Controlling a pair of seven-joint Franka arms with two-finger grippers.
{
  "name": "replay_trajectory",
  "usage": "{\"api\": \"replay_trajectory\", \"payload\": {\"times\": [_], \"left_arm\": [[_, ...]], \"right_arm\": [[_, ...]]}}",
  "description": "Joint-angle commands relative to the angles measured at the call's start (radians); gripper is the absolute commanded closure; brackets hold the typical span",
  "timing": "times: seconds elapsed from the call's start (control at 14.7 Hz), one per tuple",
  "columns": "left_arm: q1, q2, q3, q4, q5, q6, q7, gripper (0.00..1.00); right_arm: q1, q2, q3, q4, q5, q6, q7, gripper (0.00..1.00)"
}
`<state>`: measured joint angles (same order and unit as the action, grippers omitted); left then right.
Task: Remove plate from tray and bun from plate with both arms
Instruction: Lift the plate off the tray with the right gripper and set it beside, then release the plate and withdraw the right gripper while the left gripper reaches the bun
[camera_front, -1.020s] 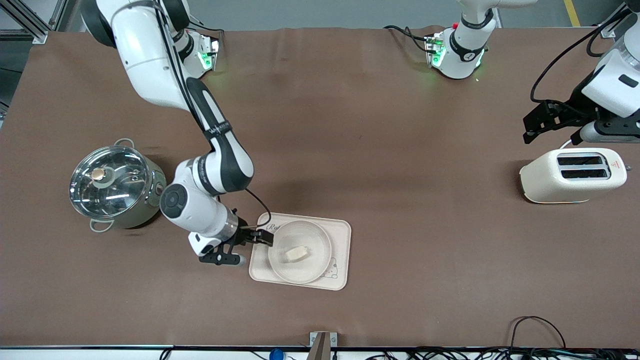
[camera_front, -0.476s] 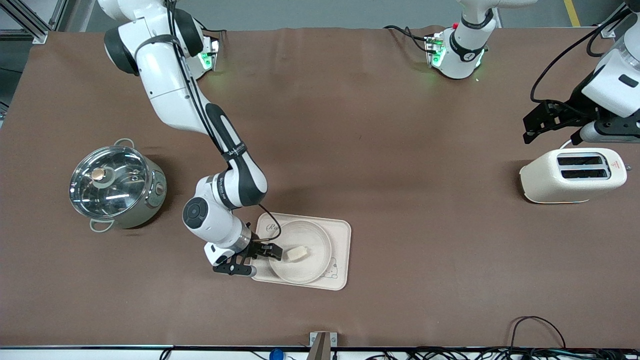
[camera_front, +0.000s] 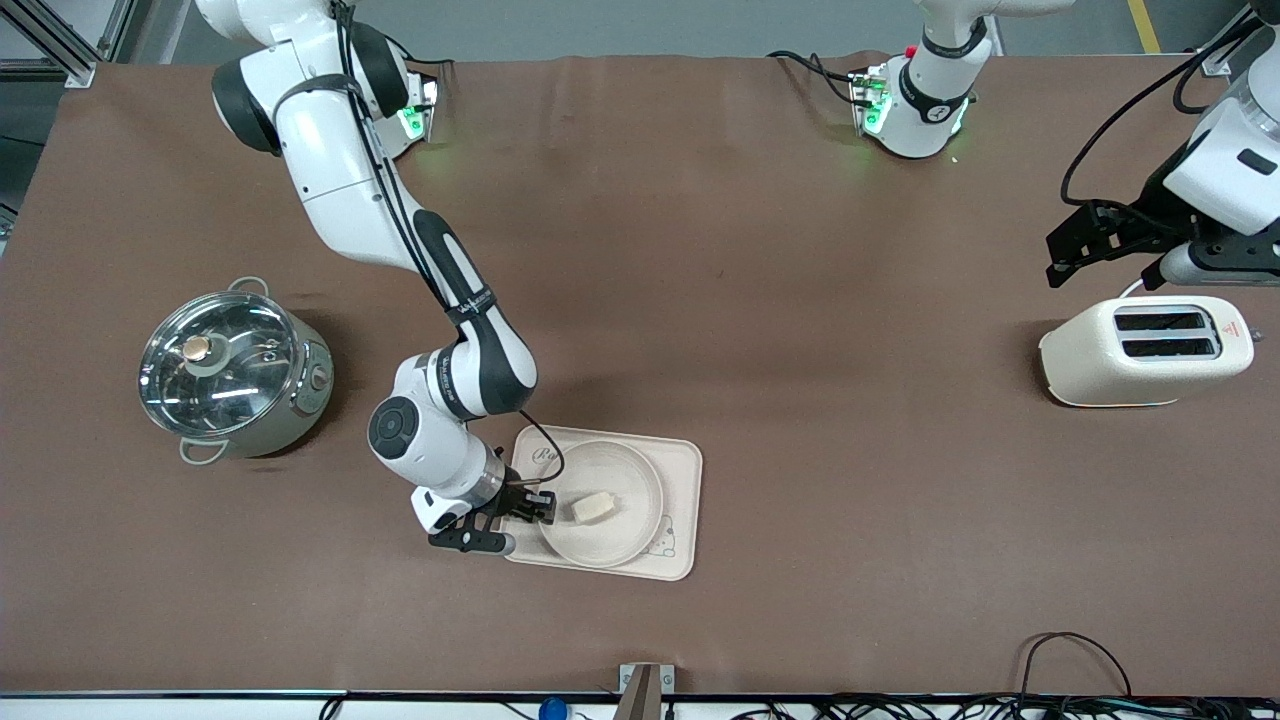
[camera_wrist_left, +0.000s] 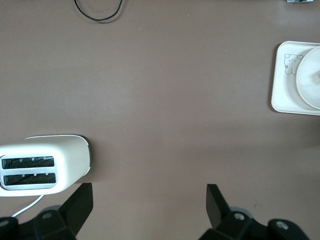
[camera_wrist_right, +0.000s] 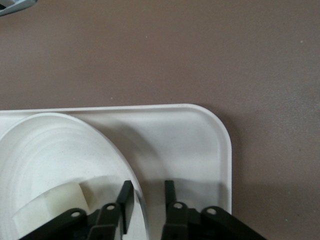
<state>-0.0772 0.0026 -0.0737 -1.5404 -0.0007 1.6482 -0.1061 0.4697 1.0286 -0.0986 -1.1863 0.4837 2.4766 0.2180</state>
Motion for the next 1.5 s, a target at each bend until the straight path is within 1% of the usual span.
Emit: {"api": "replay_trajectory", "payload": {"times": [0.0,0.14,0.2,0.27,0.41,0.54,0.61,0.88,0.95,1.09,1.22,1.29,1.36,1.43], "left_arm": [[0.004,0.007,-0.003,0.020,0.008,-0.016,0.002,0.00],[0.005,0.007,-0.003,0.019,0.010,-0.016,0.003,0.00],[0.007,0.007,-0.003,0.019,0.010,-0.018,0.005,0.00],[0.008,0.005,-0.003,0.019,0.008,-0.018,0.003,0.00],[0.007,0.007,-0.003,0.019,0.010,-0.018,0.002,0.00],[0.002,0.007,-0.003,0.017,0.013,-0.018,0.000,0.00],[0.002,0.005,-0.003,0.017,0.013,-0.018,-0.001,0.00],[0.001,0.007,-0.003,0.019,0.013,-0.024,0.000,0.00],[-0.001,0.005,-0.003,0.019,0.013,-0.024,0.000,0.00],[-0.001,0.005,-0.005,0.017,0.013,-0.024,0.000,0.00],[0.000,0.004,-0.005,0.014,0.008,-0.047,-0.012,0.00],[0.002,0.002,-0.005,0.011,0.004,-0.083,-0.015,0.00],[0.000,0.000,-0.005,0.006,-0.001,-0.112,-0.026,0.00],[0.000,-0.012,-0.006,-0.024,-0.002,-0.122,-0.050,0.00]], "right_arm": [[-0.016,0.008,0.016,0.021,0.015,-0.007,-0.003,1.00],[-0.064,-0.002,0.077,0.010,0.016,-0.005,-0.031,1.00],[-0.100,-0.011,0.126,0.004,0.019,-0.004,-0.099,1.00],[-0.140,-0.037,0.178,-0.039,0.038,0.008,-0.152,1.00],[-0.203,-0.131,0.270,-0.210,0.061,0.091,-0.216,1.00],[-0.227,-0.215,0.342,-0.384,0.061,0.206,-0.250,1.00],[-0.241,-0.258,0.394,-0.476,0.061,0.288,-0.249,1.00],[-0.287,-0.361,0.555,-0.747,0.072,0.477,-0.246,1.00],[-0.295,-0.380,0.580,-0.804,0.072,0.514,-0.246,1.00],[-0.318,-0.401,0.615,-0.881,0.072,0.536,-0.249,1.00],[-0.339,-0.404,0.643,-0.924,0.072,0.536,-0.247,1.00],[-0.338,-0.403,0.655,-0.929,0.076,0.538,-0.238,0.95],[-0.332,-0.403,0.661,-0.929,0.108,0.536,-0.221,0.50],[-0.326,-0.404,0.675,-0.928,0.154,0.542,-0.197,0.00]]}}
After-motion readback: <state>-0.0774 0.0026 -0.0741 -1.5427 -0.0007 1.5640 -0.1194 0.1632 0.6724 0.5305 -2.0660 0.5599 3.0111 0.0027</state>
